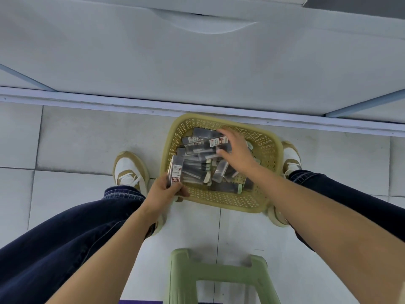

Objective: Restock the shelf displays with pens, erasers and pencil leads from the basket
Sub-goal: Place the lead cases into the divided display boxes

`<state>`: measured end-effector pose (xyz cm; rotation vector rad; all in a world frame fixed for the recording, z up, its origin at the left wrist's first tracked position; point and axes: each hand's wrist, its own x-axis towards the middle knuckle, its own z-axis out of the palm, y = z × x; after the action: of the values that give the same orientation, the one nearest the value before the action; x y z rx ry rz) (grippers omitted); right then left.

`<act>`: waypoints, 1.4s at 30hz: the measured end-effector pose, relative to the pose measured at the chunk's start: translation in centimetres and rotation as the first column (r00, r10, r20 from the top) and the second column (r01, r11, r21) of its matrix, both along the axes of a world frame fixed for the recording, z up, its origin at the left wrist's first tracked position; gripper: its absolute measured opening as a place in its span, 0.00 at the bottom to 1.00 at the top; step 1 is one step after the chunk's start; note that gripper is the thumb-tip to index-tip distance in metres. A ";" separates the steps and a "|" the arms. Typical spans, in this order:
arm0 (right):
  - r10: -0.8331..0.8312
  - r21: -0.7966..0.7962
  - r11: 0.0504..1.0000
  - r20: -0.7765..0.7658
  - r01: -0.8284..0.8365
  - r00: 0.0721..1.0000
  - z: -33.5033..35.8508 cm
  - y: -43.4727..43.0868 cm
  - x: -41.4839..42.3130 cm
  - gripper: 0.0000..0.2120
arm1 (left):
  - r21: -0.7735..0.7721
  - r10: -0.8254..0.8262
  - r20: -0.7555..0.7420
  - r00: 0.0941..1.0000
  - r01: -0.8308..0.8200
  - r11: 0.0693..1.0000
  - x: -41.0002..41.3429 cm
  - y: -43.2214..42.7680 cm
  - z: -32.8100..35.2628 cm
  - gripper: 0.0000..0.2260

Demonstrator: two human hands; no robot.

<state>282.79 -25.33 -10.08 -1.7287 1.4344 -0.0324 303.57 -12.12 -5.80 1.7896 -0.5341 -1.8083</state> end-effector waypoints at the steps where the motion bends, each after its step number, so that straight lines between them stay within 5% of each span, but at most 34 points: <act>1: 0.096 -0.008 0.995 -0.082 -0.097 0.992 -0.7 -0.6 0.2 0.32 | -0.002 0.017 0.021 1.000 -0.016 1.000 0.4 0.0 -0.1 0.06; 4: 0.248 0.075 0.969 -0.315 -0.236 0.916 -2.7 -0.2 0.3 0.41 | 0.001 0.010 0.037 0.999 -0.010 1.000 0.7 0.2 -0.4 0.06; 7: 0.224 0.050 0.973 -0.426 -0.225 0.877 -4.1 1.1 -0.1 0.42 | 0.022 0.005 0.034 0.999 -0.006 1.000 0.7 0.6 -0.7 0.06; 14: 0.109 0.112 0.991 -0.354 -0.074 0.929 -4.3 1.9 -1.0 0.16 | 0.035 0.021 0.024 0.999 -0.022 0.999 0.2 0.5 -0.9 0.11; 21: -0.120 0.401 0.911 0.035 0.096 0.992 0.5 1.7 -1.0 0.17 | 0.044 0.074 0.029 0.997 -0.076 0.996 -0.8 -0.8 0.5 0.05; 24: -0.255 0.503 0.852 0.158 0.144 0.954 4.1 2.2 -0.3 0.32 | 0.010 0.039 0.028 0.999 -0.039 0.999 -2.0 -1.4 2.2 0.05; 29: -0.329 0.429 0.883 0.278 0.190 0.902 10.4 3.1 0.1 0.28 | -0.134 -0.015 -0.043 0.999 0.009 0.991 -4.9 -1.6 7.3 0.07; 34: -0.406 0.237 0.908 0.291 0.346 0.867 16.8 3.7 -0.9 0.29 | -0.199 0.044 0.058 0.997 -0.031 0.980 -6.2 -1.8 12.8 0.05; 37: -0.533 0.194 0.844 0.407 0.500 0.742 20.9 3.0 -2.2 0.22 | -0.222 0.011 0.122 0.993 0.017 0.975 -6.4 -1.7 16.5 0.05; 42: -0.513 0.222 0.849 0.568 0.480 0.643 27.4 3.1 -4.0 0.13 | -0.340 -0.007 0.131 0.991 0.051 0.939 -7.5 -2.0 23.0 0.05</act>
<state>278.83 -22.25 17.30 -1.0602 1.3327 -0.7877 296.06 -14.07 17.19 1.6668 -0.8731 -1.5126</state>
